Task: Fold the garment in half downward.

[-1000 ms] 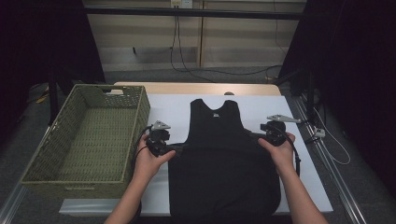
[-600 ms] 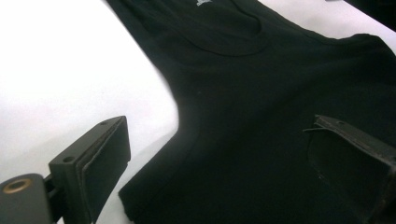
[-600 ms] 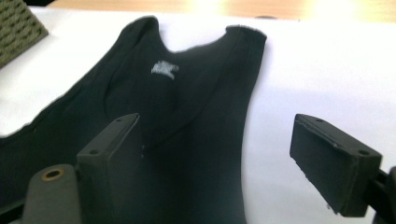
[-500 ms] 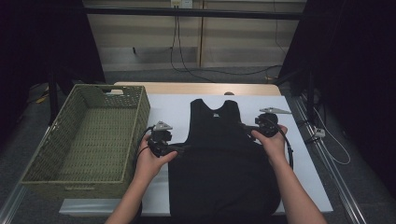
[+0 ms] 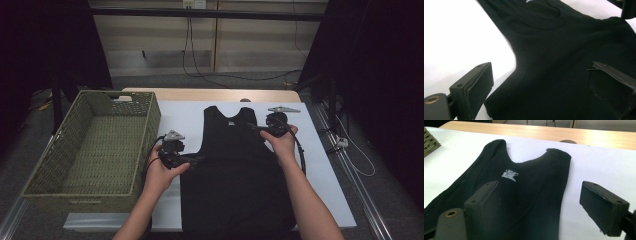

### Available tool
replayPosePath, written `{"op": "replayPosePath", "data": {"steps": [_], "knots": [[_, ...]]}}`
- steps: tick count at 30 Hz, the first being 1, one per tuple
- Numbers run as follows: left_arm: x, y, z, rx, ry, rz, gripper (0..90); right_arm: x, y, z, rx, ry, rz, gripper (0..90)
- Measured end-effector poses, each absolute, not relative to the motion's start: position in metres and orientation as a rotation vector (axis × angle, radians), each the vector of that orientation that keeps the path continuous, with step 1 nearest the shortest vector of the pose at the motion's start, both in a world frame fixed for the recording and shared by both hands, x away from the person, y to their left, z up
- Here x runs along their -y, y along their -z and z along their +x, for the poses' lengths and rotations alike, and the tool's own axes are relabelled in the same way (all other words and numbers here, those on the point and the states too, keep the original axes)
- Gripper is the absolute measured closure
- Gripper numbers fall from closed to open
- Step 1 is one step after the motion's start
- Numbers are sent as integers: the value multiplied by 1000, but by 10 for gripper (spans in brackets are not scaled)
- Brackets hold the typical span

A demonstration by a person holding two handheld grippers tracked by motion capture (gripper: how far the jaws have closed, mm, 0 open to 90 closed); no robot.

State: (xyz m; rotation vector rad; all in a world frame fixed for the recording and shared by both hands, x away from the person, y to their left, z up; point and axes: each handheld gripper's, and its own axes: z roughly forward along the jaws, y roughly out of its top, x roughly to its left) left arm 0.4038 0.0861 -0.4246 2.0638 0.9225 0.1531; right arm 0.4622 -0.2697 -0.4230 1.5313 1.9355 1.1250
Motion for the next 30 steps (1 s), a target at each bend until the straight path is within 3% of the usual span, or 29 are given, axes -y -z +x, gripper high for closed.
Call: {"op": "replayPosePath", "data": {"steps": [7,30], "knots": [[-83,426,402,-956,-138,2014,58,263,425,475,-1946,-1094,1526,163],[-87,425,402,-948,-122,2007,57,248,450,551,-1876,-900,1657,304]]}}
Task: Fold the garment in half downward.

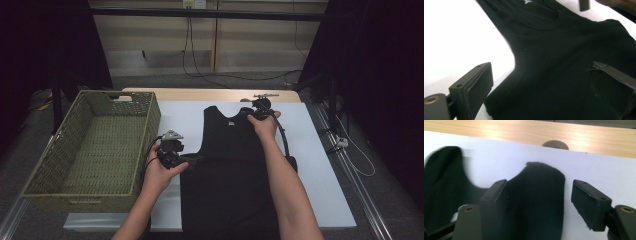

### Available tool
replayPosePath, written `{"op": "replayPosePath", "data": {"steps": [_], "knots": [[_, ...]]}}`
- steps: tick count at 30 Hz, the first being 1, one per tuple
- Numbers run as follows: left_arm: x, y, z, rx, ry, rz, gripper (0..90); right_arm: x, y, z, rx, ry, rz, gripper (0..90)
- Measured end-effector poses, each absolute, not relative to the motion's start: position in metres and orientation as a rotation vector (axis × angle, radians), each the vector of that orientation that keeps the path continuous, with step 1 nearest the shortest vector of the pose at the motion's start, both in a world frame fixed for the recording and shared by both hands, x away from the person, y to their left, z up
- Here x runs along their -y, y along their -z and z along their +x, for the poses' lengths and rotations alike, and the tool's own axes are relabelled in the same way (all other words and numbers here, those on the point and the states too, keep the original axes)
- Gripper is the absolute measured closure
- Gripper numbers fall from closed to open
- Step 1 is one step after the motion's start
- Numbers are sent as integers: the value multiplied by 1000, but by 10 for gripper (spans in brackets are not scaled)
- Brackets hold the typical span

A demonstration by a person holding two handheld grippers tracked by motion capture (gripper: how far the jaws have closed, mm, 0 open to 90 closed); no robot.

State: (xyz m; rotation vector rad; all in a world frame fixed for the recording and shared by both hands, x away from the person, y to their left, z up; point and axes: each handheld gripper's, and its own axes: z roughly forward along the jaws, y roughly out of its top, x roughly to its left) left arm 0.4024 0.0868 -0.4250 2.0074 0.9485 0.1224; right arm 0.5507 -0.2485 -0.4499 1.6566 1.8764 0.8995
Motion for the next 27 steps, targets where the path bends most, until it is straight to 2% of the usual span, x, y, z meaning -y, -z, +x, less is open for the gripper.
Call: {"op": "replayPosePath", "data": {"steps": [1,8,10,11,13,14,16,27], "knots": [[-86,425,401,-964,-95,2003,57,248,451,553,-1860,-909,1659,323],[-86,425,401,-950,-111,2006,58,244,461,569,-1876,-845,1694,336],[-86,425,400,-960,-111,2005,58,244,465,572,-1872,-825,1691,376],[-87,425,401,-945,-125,2017,58,243,466,572,-1853,-823,1691,442],[-87,425,401,-940,-119,2019,58,244,465,572,-1861,-842,1672,718],[-88,425,401,-947,-120,2018,59,244,464,572,-1867,-853,1681,788],[-90,424,401,-953,-123,2015,59,246,462,571,-1866,-882,1698,837],[-89,422,399,-960,-126,1999,61,255,431,566,-1812,-1029,1647,854]]}}
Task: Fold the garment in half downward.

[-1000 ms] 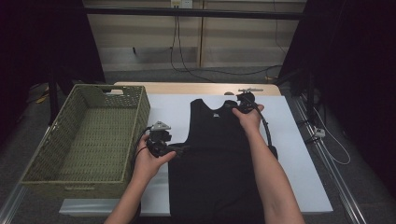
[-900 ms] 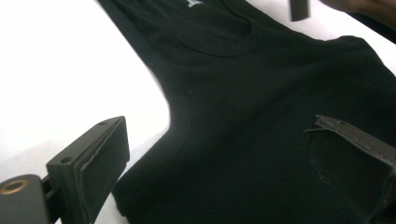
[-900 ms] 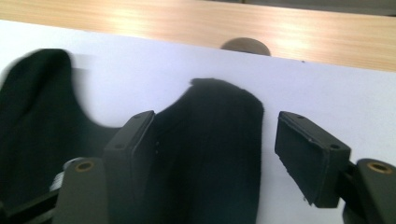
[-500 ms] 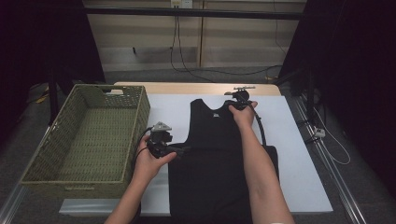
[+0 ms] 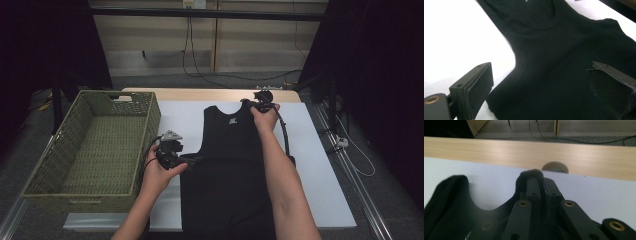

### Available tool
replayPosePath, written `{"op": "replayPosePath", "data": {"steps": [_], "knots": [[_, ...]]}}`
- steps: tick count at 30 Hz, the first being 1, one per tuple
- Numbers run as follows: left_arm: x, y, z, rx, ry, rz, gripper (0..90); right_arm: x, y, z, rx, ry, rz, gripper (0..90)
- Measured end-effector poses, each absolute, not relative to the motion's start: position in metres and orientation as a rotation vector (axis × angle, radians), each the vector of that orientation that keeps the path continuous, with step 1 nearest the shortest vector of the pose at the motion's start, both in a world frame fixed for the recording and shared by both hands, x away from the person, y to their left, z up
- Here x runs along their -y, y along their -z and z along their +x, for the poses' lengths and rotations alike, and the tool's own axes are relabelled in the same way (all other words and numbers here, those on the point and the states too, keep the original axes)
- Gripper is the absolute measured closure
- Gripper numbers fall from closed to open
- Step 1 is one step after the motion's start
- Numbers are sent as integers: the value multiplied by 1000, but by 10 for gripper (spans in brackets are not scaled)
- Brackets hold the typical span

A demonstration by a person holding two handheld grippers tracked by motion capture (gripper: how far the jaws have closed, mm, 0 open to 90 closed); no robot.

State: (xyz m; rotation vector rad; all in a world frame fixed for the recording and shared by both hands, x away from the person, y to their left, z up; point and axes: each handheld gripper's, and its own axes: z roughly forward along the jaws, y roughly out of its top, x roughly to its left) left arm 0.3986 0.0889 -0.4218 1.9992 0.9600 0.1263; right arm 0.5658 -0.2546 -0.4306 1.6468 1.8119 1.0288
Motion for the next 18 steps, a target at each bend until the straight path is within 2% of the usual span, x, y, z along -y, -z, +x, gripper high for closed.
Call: {"op": "replayPosePath", "data": {"steps": [10,12,18], "knots": [[-89,423,400,-942,-136,2013,62,262,416,563,-1811,-1072,1630,852],[-92,422,401,-923,-142,2049,62,260,415,559,-1824,-1081,1617,852],[-88,421,399,-942,-137,2010,62,254,415,542,-1851,-1109,1569,851]]}}
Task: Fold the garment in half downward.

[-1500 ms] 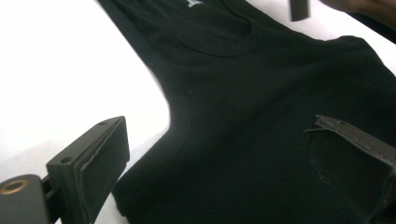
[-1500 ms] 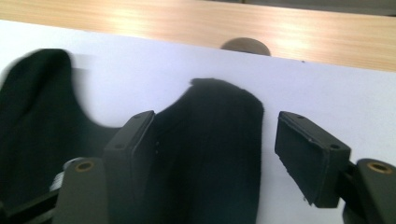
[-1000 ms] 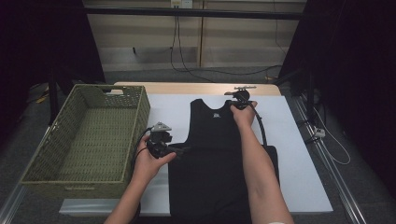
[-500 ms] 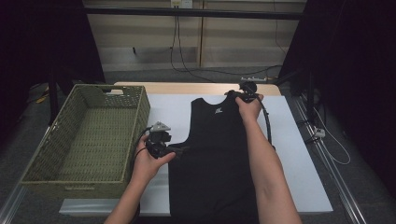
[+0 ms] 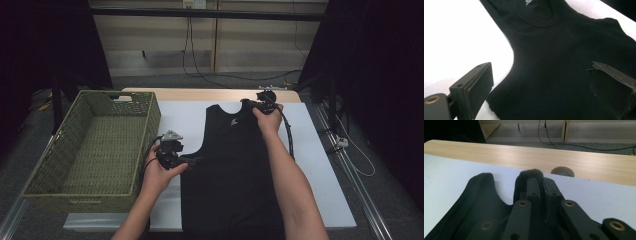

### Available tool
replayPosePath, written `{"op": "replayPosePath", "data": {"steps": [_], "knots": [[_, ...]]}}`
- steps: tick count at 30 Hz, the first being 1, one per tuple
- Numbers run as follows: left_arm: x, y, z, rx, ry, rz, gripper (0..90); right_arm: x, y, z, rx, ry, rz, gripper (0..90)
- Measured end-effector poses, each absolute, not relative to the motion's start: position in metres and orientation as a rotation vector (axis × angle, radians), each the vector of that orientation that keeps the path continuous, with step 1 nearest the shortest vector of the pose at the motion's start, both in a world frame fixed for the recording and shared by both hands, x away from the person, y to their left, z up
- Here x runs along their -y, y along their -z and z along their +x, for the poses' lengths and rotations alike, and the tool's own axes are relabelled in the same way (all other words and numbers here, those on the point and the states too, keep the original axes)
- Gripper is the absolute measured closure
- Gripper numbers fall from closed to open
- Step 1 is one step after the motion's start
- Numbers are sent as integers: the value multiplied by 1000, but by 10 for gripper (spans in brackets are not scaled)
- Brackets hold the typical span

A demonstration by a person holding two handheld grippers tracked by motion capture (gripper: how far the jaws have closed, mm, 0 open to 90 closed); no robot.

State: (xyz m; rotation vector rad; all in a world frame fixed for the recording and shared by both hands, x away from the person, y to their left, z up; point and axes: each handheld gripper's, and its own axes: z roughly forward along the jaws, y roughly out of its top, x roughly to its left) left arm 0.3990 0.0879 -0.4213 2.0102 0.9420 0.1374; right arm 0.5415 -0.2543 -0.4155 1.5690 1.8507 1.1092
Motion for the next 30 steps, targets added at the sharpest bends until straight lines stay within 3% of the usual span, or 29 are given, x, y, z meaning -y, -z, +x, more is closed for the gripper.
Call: {"op": "replayPosePath", "data": {"steps": [30], "knots": [[-82,423,401,-947,-151,2010,65,242,410,443,-1896,-1199,1391,850]]}}
